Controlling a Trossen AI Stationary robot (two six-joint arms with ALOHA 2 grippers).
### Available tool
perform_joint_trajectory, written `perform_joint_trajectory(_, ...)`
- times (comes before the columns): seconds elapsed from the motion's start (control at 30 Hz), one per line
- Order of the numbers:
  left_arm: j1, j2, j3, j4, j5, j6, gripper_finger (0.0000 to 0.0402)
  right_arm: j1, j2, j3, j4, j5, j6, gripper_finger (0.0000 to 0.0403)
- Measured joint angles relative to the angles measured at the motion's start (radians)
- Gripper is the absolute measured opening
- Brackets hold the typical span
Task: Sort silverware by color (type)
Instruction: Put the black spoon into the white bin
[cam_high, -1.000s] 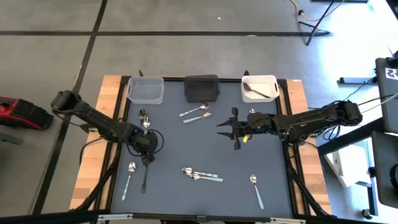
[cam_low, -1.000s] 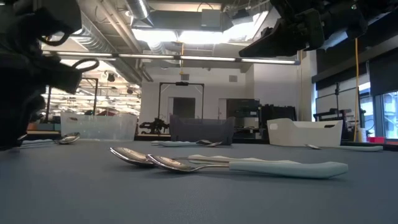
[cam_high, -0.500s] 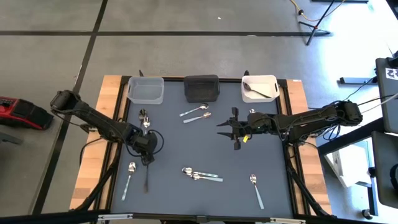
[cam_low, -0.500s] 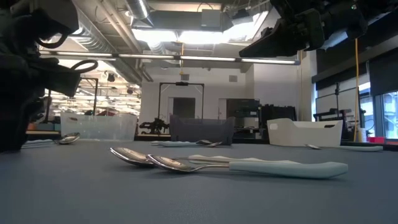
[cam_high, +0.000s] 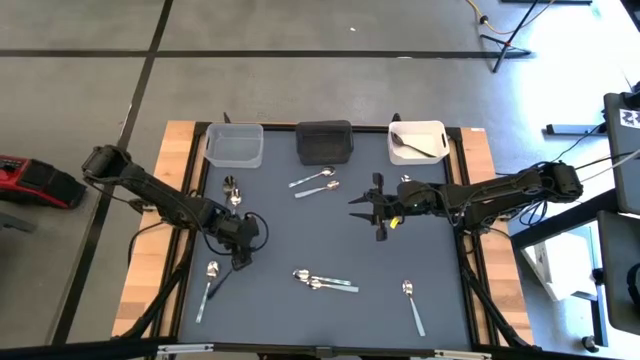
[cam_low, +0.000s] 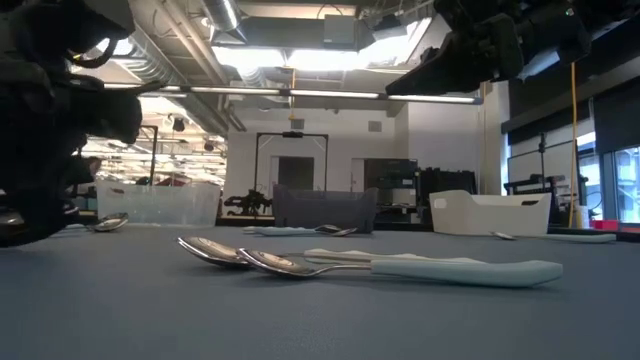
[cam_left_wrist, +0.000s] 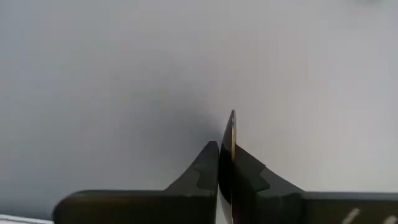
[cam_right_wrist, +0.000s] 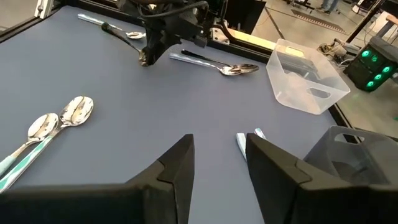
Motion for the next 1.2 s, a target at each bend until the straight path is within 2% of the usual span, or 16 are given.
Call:
perform_joint_trajectory(0.2,0.0,-0.001,0.108,0.004,-0.087,0.1,0.0009,0.0,0.0,0.0,0.037,-0.018,0.048,0.0138)
perform_joint_trajectory(0.4,0.0,-0.002,0.242,0.038,-0.37,0.311,0.001,0.0,0.01,0.0,0.055,-0.02,0.052,0.0138)
perform_joint_trajectory(0.53,0.0,-0.002,0.252,0.248,-0.548,0.511,0.001,0.0,0.062,0.0,0.094,-0.048,0.039,0.0148)
perform_joint_trajectory(0.63,0.003,0.005,0.238,0.437,-0.629,0.659,0.0011,0.0,0.114,0.0,0.156,-0.043,-0.014,0.0176)
perform_joint_trajectory(0.87,0.024,0.103,0.194,0.863,-0.633,0.975,0.0011,0.0,0.222,0.0,0.367,-0.045,-0.059,0.0223)
perform_joint_trajectory(1.07,0.05,0.261,0.193,1.244,-0.628,1.204,0.0011,0.0,0.308,0.0,0.556,-0.046,-0.009,0.0218)
perform_joint_trajectory(1.2,0.049,0.36,0.193,1.477,-0.631,1.324,0.0011,0.0,0.354,0.003,0.647,-0.095,0.038,0.0205)
